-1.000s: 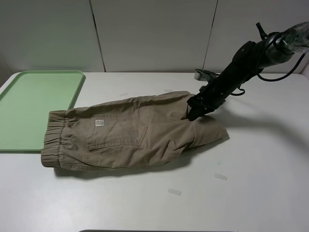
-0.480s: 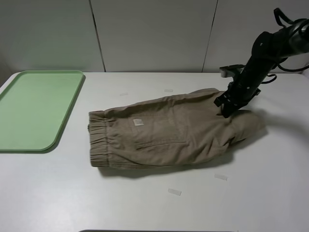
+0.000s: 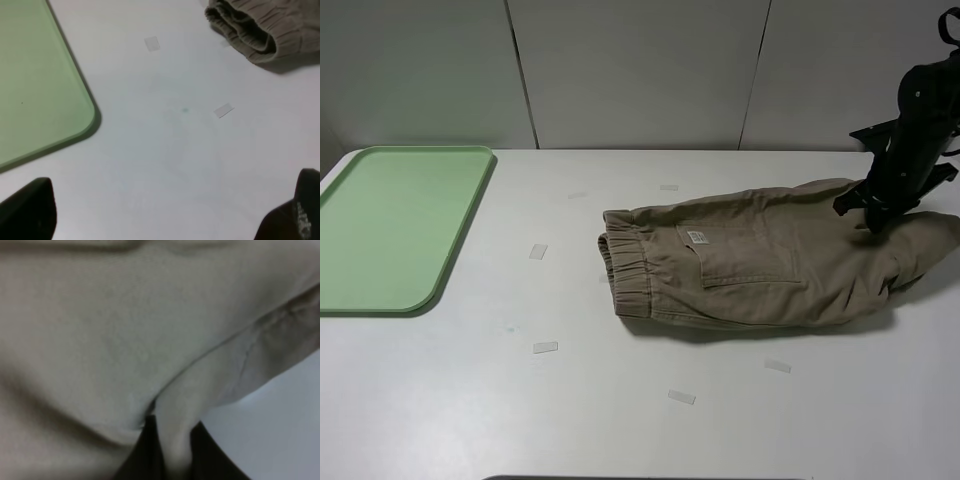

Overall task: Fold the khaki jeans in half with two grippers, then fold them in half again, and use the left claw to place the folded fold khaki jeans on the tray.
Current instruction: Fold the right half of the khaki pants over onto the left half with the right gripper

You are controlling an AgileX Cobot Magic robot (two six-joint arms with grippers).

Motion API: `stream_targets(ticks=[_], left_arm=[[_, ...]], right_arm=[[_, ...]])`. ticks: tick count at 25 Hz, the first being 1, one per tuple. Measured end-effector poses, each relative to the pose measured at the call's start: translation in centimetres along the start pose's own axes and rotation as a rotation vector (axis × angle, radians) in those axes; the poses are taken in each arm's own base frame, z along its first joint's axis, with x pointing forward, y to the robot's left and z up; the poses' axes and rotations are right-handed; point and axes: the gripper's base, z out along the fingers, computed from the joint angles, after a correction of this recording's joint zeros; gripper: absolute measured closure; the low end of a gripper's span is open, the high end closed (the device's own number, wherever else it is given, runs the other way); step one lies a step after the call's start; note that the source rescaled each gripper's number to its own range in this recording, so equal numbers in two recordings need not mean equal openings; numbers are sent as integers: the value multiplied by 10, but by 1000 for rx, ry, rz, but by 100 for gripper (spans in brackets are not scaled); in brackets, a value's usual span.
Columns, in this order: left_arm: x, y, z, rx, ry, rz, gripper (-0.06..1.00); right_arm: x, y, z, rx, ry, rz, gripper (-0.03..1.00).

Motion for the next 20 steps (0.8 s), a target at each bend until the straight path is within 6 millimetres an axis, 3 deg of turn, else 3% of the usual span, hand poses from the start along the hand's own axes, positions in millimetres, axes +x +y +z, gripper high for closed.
stream_targets(ticks=[4, 8, 14, 20], left_arm=[[0, 0, 0, 0, 0, 0, -5], [0, 0, 0, 0, 0, 0, -5], [0, 0, 0, 0, 0, 0, -5], [0, 0, 0, 0, 0, 0, -5]], right_arm=[[-1, -8, -13, 73, -20, 5, 92], [-5, -9, -41, 156, -65, 4, 92], [-11, 14, -74, 179, -121, -48, 92], [-15, 52, -82, 149, -117, -102, 92]])
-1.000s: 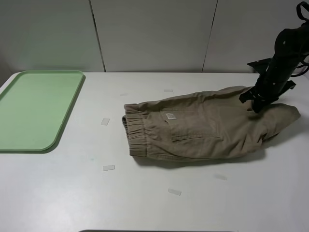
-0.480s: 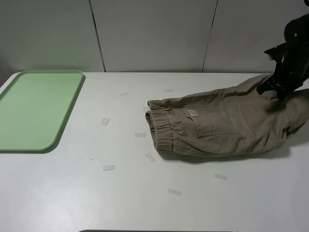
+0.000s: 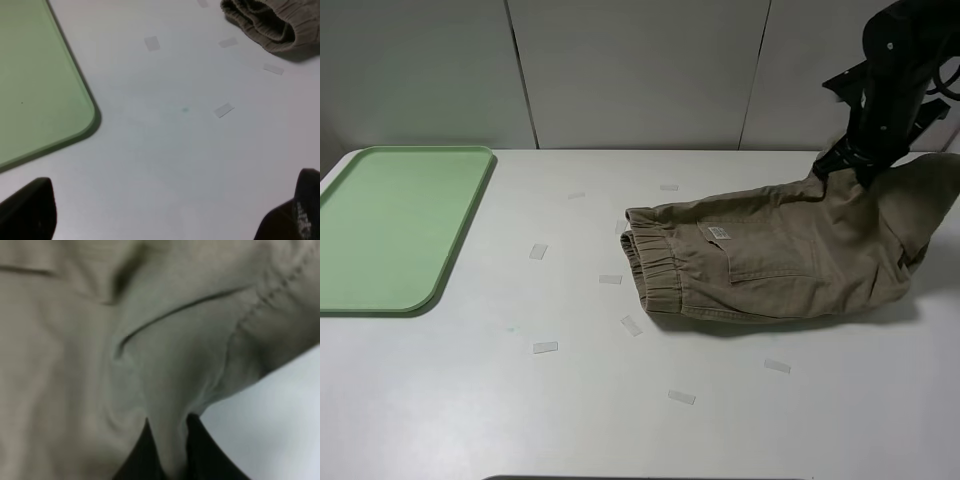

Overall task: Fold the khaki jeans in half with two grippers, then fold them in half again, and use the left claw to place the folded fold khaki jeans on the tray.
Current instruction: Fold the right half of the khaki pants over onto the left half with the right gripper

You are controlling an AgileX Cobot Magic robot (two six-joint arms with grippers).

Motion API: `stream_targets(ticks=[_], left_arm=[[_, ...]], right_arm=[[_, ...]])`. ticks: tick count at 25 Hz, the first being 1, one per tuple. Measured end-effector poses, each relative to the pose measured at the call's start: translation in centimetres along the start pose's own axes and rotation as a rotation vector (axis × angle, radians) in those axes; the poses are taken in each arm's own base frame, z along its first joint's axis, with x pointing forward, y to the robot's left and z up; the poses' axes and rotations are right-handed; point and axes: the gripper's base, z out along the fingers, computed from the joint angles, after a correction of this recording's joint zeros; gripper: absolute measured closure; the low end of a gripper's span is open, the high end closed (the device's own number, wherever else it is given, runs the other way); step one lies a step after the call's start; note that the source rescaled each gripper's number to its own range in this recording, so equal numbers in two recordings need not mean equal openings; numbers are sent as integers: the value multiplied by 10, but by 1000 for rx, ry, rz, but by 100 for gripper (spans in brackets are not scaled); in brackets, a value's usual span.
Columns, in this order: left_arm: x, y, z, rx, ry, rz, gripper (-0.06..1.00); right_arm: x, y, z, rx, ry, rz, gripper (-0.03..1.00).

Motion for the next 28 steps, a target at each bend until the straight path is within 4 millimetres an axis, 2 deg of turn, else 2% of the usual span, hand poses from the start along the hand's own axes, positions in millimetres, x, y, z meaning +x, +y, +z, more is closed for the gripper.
stream_targets(ticks=[7, 17, 21, 22, 28], left_arm=[[0, 0, 0, 0, 0, 0, -5], [0, 0, 0, -1, 0, 0, -5], [0, 3, 0, -30, -1, 12, -5], [0, 4, 0, -43, -2, 16, -5], [0, 8, 0, -87, -4, 33, -5]], right_arm=[[-8, 48, -16, -97, -20, -39, 92], [-9, 109, -39, -210, -26, -104, 92], [-8, 130, -53, -238, -52, -143, 92], [-7, 139, -62, -250, -70, -160, 92], [-4, 158, -79, -285, -90, -194, 92]])
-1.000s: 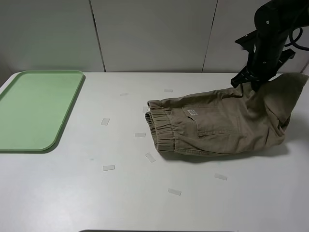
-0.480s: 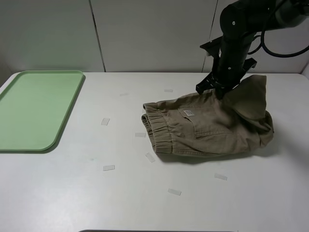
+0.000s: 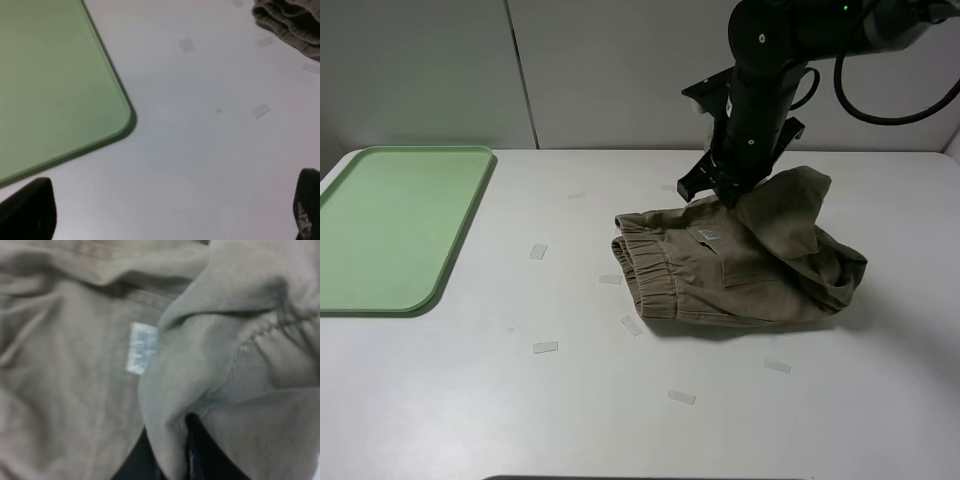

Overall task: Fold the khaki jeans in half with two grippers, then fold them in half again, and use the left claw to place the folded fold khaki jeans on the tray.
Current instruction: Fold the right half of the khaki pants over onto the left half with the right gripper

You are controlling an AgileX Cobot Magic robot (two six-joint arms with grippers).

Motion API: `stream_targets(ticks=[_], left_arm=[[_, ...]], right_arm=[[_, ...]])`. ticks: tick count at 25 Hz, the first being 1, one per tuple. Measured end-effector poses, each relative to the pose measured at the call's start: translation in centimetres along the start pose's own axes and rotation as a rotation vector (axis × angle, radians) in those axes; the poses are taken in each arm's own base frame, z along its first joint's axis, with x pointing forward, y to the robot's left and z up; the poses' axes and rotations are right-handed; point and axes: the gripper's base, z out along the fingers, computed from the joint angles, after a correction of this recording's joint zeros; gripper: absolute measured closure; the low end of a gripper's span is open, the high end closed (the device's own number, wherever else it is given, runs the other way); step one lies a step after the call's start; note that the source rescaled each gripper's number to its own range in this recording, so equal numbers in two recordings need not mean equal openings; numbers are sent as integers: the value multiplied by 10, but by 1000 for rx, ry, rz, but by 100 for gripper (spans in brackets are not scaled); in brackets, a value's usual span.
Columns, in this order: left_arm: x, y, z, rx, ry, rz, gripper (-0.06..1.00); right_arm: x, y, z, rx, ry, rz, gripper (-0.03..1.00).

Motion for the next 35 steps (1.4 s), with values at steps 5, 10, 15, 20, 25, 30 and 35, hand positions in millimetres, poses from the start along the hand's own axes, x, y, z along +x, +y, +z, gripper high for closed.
stream_targets(ticks=[5, 10, 15, 20, 25, 30, 35], left_arm=[[0, 1, 0, -13, -1, 5, -5], [0, 3, 0, -33, -2, 13, -5], [0, 6, 0, -70, 4, 31, -5], [-1, 14, -1, -160, 1, 75, -5], [-1, 19, -2, -214, -1, 97, -5], [-1, 20, -2, -219, -1, 99, -5], [-1, 20, -2, -219, -1, 100, -5]], right_arm=[[1, 19, -3, -34, 15, -20, 92], [2, 39, -6, -69, 14, -45, 92], [4, 59, -10, -111, 14, -64, 92], [5, 66, -11, -133, 17, -61, 92], [5, 66, -11, -133, 17, -61, 92], [4, 66, -11, -136, 9, -59, 76], [1, 68, -11, -153, -18, -47, 19]])
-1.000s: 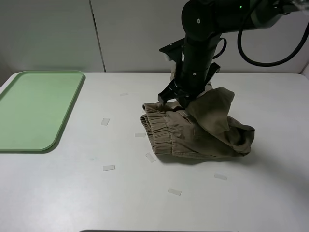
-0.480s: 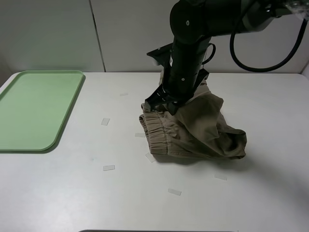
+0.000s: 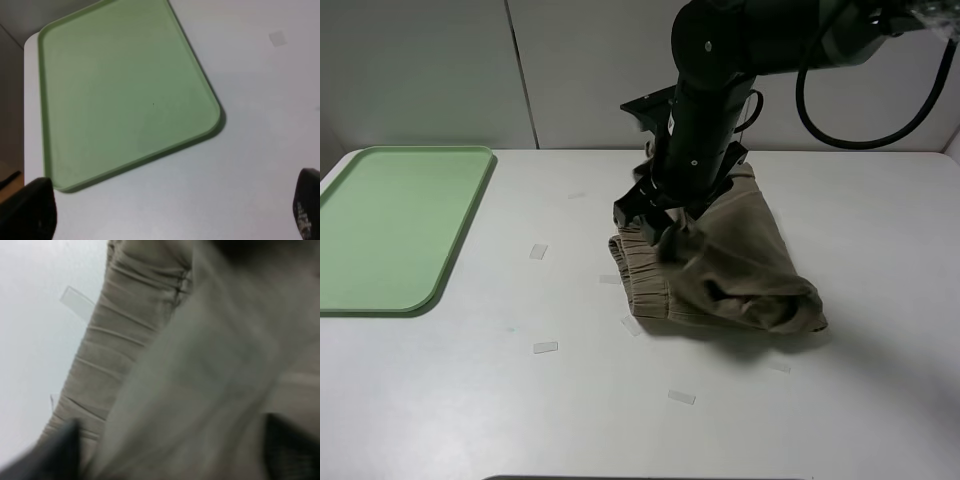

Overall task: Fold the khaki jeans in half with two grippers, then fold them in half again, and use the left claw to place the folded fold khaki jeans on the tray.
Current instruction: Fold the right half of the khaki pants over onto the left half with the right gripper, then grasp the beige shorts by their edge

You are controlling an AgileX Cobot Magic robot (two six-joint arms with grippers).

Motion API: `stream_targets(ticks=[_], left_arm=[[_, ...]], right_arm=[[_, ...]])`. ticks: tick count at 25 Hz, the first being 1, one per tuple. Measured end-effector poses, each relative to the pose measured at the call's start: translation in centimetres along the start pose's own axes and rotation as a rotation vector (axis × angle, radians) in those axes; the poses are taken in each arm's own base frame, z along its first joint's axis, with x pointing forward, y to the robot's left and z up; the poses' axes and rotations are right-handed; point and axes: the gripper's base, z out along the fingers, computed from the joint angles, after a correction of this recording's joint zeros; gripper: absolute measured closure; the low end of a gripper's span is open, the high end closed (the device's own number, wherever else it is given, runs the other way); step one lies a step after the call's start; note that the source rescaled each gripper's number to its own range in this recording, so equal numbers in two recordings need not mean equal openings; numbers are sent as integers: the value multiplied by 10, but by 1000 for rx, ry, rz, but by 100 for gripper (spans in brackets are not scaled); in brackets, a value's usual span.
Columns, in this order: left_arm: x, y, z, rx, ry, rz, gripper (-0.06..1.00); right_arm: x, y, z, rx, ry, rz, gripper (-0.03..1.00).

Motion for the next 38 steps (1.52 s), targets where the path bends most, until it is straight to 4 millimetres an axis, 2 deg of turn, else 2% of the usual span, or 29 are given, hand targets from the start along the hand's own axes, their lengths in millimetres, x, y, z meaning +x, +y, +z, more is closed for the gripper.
stream_targets(ticks=[2, 4, 14, 16, 17, 21, 24, 29, 33, 38], left_arm=[[0, 0, 0, 0, 0, 0, -5], [0, 0, 0, 0, 0, 0, -5], [0, 0, 0, 0, 0, 0, -5], [0, 0, 0, -1, 0, 0, -5], [0, 0, 0, -1, 0, 0, -5], [0, 0, 0, -1, 0, 0, -5], [0, 0, 0, -1, 1, 0, -5], [0, 0, 0, -1, 1, 0, -5], [0, 0, 0, -1, 1, 0, -5], [0, 0, 0, -1, 1, 0, -5]], right_arm=[[-1, 1, 0, -8, -12, 6, 5], [-1, 2, 0, -18, -13, 13, 0], [-2, 2, -4, -24, -23, 19, -3], [-4, 1, -13, -16, -46, 11, -3], [-10, -1, -27, -1, -82, 0, -3], [-23, -3, -55, 21, -145, -11, -3], [-28, -11, -64, 53, -165, -15, -3], [-29, -33, -64, 105, -164, 8, -3], [-31, -35, -56, 105, -187, 7, -3], [-32, -36, -33, 105, -159, 3, -3]])
